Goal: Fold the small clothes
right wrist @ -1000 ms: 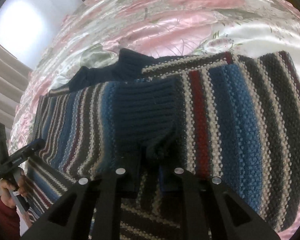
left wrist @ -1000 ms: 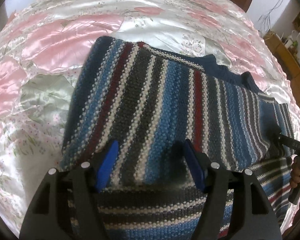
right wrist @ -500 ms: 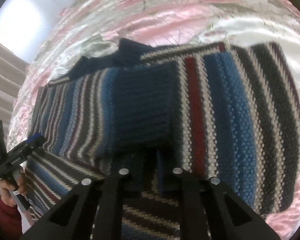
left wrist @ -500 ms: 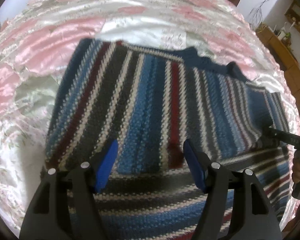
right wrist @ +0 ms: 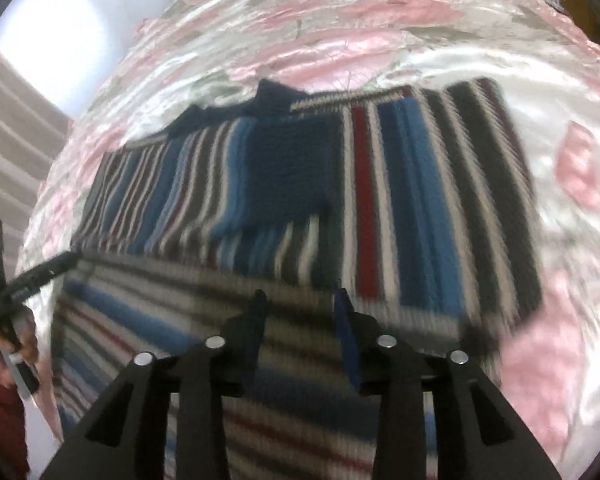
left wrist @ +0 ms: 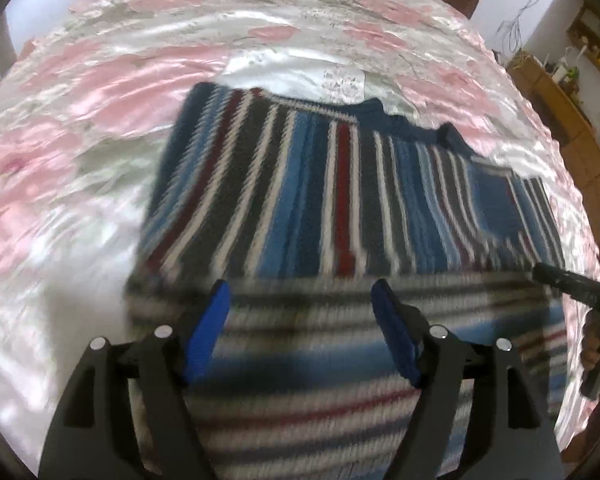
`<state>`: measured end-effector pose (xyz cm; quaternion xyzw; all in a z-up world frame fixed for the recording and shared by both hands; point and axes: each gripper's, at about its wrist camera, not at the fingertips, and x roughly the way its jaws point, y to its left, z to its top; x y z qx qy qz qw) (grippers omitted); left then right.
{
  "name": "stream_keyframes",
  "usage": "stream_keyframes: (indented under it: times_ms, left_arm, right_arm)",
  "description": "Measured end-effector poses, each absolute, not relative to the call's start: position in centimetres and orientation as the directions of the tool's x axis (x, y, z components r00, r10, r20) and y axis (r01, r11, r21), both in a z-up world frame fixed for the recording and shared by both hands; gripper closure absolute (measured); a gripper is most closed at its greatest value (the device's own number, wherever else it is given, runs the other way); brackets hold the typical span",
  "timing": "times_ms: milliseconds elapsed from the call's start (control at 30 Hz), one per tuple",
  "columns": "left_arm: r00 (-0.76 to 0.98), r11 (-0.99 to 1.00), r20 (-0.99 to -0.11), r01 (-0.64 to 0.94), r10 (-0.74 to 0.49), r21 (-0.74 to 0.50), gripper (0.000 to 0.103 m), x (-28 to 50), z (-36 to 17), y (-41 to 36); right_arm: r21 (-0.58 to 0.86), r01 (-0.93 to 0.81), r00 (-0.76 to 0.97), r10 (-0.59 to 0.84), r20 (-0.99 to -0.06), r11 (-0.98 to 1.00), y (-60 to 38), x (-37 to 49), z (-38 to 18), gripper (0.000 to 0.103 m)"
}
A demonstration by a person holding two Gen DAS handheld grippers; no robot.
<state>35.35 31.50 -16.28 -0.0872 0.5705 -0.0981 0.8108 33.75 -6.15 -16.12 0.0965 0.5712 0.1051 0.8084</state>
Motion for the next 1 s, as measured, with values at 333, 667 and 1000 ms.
stream_keyframes:
  times_ms: [333,667,1000]
  left_arm:
    - [0.216,0.984,-0.961,0.013,-0.175,-0.176,0.026,21.9,-15.3,37.7]
    - [0.147,0.951,-0.947,-0.083,-0.285,-0.298,0.024,13.6,-16.7,39.3]
    - [0.118,0.901,-0.905,-0.108,-0.408,-0.421,0.024,10.2,-17.0,37.0]
  right_arm:
    - [0.247,-0.022,0.268,0.243,-0.932,0.969,-8.1,19.1,-14.6,0.052]
    - [0.272,0.084,0.216,0.249,-0.944,0.959,-9.0,9.3,-15.2,0.046]
    - [0.335,0.084,0.175,0.317,-0.932,0.938,-7.5,6.1,-15.8,0.046]
